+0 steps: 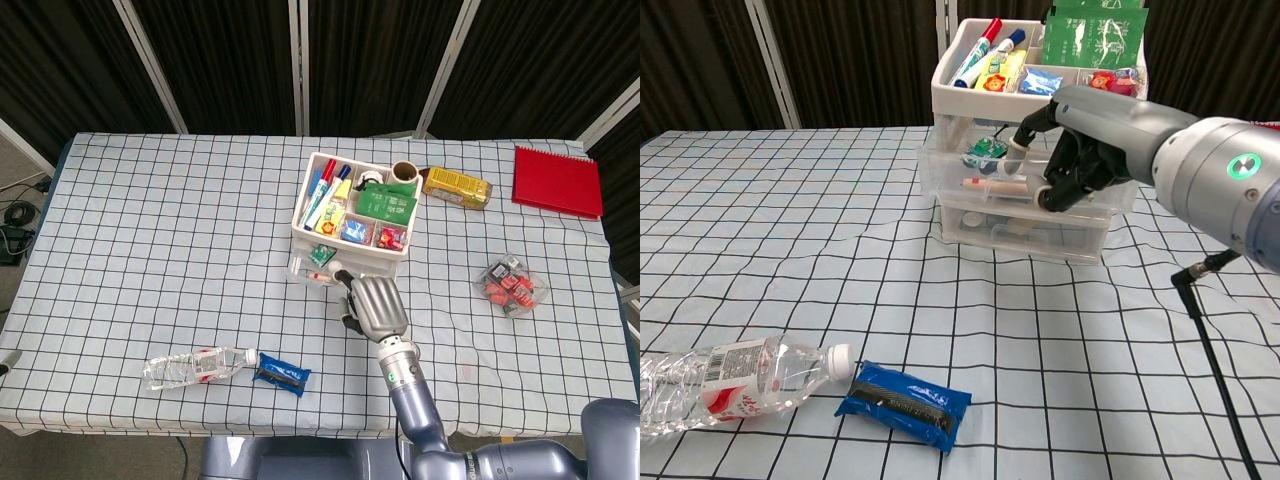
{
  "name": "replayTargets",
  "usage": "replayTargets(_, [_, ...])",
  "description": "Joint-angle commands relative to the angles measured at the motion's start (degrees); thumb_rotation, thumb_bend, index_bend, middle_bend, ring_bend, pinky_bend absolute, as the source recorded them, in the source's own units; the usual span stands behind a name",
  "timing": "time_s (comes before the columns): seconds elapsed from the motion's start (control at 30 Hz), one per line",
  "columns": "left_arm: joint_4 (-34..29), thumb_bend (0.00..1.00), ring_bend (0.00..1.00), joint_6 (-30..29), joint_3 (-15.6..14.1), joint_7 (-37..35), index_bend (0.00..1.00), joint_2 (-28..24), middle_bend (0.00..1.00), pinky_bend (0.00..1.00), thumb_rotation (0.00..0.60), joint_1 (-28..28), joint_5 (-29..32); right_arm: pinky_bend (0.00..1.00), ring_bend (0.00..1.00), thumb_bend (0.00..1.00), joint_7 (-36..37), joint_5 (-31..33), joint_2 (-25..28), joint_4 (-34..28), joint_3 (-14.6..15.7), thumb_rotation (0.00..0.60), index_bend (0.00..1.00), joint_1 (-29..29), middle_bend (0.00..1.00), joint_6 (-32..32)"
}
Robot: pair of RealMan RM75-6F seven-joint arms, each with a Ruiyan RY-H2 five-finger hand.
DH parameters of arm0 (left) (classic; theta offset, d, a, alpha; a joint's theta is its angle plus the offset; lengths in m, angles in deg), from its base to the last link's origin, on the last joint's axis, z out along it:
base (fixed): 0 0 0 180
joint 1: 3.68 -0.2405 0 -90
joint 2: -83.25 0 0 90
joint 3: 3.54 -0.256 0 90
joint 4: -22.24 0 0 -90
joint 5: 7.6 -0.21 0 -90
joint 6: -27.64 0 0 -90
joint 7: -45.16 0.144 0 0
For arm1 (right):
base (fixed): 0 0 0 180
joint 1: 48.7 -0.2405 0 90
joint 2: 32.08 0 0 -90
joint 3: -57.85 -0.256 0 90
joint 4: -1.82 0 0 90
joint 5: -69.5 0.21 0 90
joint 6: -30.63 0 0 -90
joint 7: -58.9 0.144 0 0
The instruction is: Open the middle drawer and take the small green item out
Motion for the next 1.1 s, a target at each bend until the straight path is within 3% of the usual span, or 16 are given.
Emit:
replayTargets(0.03, [0.0, 0.05, 0.00, 0.1, 0.0, 0.2, 0.00, 0.0, 0.00, 0.00, 0.600, 0.0, 0.0, 0.75, 0.89, 0.50, 0.3, -0.5, 0.3, -0.8, 0.5, 0.600, 0.45, 0.3, 0.91, -0.4])
replayTargets(1.1, [-0.6, 0.05, 0.00, -0.4, -0.5, 0.0, 0.00, -0.4, 0.00, 0.00, 0.600, -0.3, -1.0, 0.75, 0.89, 0.50, -0.9, -4.4, 3.6, -8.0, 6.7, 0.600, 0.48, 3.6, 0.91, -4.3])
